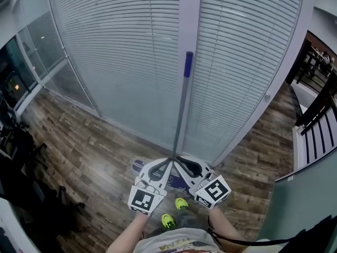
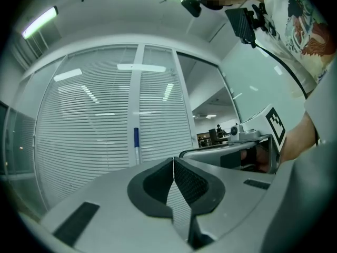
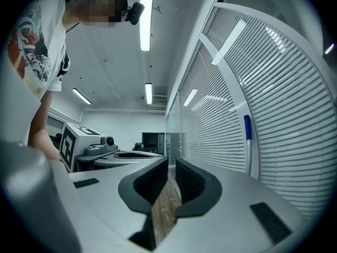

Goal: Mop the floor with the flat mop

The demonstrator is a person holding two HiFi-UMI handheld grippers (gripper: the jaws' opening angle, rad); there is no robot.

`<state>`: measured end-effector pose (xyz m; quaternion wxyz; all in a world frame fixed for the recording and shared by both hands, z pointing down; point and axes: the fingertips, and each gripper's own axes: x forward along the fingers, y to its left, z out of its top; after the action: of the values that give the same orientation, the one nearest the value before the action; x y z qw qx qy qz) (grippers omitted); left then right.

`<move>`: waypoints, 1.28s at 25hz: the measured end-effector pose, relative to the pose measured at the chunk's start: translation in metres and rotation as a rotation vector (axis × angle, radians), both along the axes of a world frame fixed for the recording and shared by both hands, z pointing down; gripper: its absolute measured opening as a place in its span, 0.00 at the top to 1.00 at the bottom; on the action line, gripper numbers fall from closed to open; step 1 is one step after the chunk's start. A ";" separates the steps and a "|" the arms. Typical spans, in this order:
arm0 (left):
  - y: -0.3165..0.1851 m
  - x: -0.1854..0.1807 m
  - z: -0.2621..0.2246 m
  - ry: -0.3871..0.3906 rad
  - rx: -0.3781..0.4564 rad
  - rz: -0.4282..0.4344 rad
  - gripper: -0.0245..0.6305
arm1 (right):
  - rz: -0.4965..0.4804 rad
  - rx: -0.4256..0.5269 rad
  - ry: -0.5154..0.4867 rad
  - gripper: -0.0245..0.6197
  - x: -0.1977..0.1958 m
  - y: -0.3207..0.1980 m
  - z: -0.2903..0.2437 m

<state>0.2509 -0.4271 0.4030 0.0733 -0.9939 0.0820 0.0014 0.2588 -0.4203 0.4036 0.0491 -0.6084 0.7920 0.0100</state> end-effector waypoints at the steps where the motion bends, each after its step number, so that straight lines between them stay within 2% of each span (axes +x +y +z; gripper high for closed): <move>1: -0.010 0.008 0.001 -0.012 0.002 0.000 0.95 | 0.007 0.000 -0.011 0.91 0.008 -0.009 0.001; 4: -0.037 0.031 0.006 -0.041 -0.003 0.010 0.95 | 0.025 -0.013 -0.058 0.91 0.031 -0.035 0.006; 10: -0.090 0.077 0.012 -0.058 0.000 0.031 0.94 | 0.028 -0.032 -0.031 0.91 0.078 -0.090 0.011; 19: -0.163 0.181 0.034 -0.114 -0.036 0.030 0.94 | 0.059 -0.077 -0.022 0.91 0.187 -0.167 0.018; 20: -0.171 0.192 0.038 -0.121 -0.039 0.029 0.94 | 0.062 -0.081 -0.020 0.89 0.198 -0.177 0.020; 22: -0.188 0.211 0.045 -0.133 -0.042 0.024 0.93 | 0.061 -0.097 -0.017 0.80 0.216 -0.196 0.024; 32: -0.248 0.282 0.084 -0.192 -0.071 -0.009 0.76 | 0.115 -0.153 0.000 0.71 0.290 -0.259 0.035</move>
<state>0.5331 -0.6748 0.4868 0.0454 -0.9911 0.0790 -0.0970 0.5493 -0.6796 0.4384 0.0018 -0.6549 0.7542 -0.0477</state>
